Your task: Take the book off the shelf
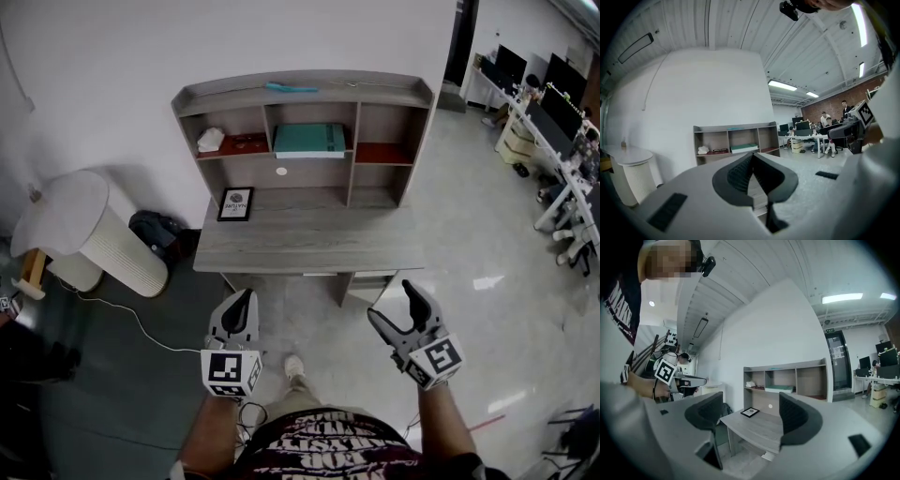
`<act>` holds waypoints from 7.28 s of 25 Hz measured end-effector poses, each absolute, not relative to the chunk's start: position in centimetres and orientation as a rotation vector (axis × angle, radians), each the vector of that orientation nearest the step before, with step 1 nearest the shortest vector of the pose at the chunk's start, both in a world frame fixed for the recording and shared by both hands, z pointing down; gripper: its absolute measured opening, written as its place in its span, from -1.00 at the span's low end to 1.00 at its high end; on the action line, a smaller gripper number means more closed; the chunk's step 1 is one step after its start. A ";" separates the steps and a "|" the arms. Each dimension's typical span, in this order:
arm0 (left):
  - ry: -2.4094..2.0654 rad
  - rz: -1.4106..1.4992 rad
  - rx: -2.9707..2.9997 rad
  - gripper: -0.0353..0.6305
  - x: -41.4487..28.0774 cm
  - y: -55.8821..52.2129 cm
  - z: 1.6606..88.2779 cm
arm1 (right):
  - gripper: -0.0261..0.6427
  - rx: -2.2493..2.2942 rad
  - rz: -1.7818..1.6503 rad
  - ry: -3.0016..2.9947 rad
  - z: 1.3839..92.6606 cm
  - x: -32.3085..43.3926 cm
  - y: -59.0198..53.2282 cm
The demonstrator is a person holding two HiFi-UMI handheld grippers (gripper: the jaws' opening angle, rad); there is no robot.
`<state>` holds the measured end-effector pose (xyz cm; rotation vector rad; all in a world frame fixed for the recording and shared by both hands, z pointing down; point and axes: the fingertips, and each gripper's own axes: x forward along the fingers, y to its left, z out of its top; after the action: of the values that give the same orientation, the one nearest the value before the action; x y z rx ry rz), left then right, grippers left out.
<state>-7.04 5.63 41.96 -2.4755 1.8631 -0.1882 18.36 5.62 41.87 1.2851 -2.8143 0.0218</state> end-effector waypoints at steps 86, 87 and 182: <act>1.920 -0.380 -2.632 -0.88 -14.8 -41.7 49.5 | 0.32 1.278 1.671 -2.666 53.3 12.0 -48.3; 1.918 -0.386 -2.632 -0.88 -14.7 -41.9 49.5 | 0.32 1.257 1.680 -2.674 53.3 11.8 -48.7; 1.845 -0.539 -2.593 -0.88 -16.2 -29.4 50.5 | 0.14 1.522 1.868 -1.845 85.6 15.0 -31.8</act>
<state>-16.15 -29.37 50.54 -2.5930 1.8454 -0.5392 15.04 -31.77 85.64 1.5216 -1.8447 1.8682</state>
